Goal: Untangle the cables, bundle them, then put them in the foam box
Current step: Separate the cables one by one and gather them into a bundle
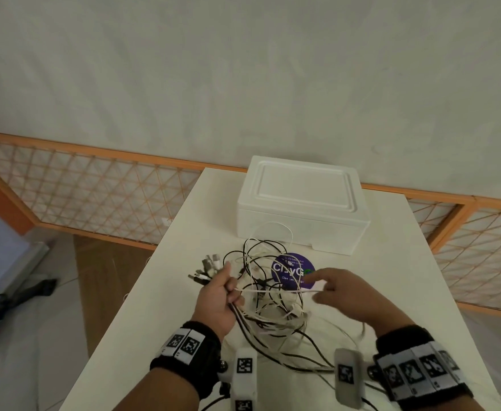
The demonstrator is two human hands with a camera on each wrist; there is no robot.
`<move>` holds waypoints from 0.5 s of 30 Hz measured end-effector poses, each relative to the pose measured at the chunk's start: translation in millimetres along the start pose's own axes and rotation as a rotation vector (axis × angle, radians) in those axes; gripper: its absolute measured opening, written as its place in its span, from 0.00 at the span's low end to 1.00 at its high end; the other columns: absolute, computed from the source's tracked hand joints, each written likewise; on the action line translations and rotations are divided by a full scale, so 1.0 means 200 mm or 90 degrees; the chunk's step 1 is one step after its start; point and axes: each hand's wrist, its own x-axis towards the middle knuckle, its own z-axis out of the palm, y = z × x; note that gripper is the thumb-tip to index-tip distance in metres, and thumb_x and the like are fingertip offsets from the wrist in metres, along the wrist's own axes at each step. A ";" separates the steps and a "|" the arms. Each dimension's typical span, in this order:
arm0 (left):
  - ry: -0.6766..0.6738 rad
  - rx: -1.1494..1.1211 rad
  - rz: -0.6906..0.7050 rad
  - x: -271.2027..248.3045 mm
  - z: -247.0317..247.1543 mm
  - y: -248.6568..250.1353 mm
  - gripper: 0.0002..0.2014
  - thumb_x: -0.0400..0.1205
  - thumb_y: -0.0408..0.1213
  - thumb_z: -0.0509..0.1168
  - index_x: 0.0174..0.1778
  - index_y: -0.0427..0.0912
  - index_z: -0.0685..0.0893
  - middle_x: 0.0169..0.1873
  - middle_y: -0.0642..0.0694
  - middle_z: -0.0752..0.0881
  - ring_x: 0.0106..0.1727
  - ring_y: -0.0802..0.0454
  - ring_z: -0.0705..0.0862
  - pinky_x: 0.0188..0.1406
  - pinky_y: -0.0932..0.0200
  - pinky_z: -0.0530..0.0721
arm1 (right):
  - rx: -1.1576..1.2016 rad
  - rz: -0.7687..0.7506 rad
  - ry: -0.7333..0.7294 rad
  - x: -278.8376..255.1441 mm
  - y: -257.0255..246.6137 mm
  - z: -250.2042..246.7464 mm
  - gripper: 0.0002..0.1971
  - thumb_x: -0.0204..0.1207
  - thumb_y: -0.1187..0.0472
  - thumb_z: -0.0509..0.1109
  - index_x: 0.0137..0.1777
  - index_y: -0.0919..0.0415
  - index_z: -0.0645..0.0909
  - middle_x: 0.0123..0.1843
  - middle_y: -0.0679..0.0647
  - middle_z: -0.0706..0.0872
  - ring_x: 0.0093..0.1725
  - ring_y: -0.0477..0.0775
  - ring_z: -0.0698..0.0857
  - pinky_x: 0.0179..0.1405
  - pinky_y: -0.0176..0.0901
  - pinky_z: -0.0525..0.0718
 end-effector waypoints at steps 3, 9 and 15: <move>0.058 0.018 0.014 0.01 -0.08 0.04 0.16 0.83 0.37 0.65 0.31 0.48 0.69 0.17 0.52 0.67 0.14 0.58 0.61 0.14 0.65 0.61 | 0.049 0.096 0.018 -0.09 0.09 -0.16 0.14 0.70 0.68 0.74 0.48 0.46 0.85 0.22 0.45 0.71 0.19 0.40 0.67 0.20 0.31 0.64; 0.103 -0.024 0.011 -0.03 -0.18 0.04 0.13 0.82 0.48 0.66 0.34 0.46 0.76 0.24 0.48 0.83 0.27 0.54 0.78 0.29 0.59 0.79 | -0.119 0.188 0.063 -0.27 0.20 -0.30 0.09 0.63 0.45 0.80 0.39 0.46 0.87 0.28 0.46 0.78 0.28 0.43 0.76 0.30 0.33 0.69; 0.030 -0.036 0.014 -0.13 -0.17 -0.02 0.28 0.84 0.54 0.58 0.22 0.40 0.66 0.29 0.39 0.87 0.30 0.46 0.85 0.43 0.50 0.84 | -0.459 0.207 -0.040 -0.24 0.20 -0.08 0.43 0.61 0.19 0.57 0.73 0.41 0.70 0.72 0.44 0.75 0.71 0.47 0.73 0.70 0.49 0.71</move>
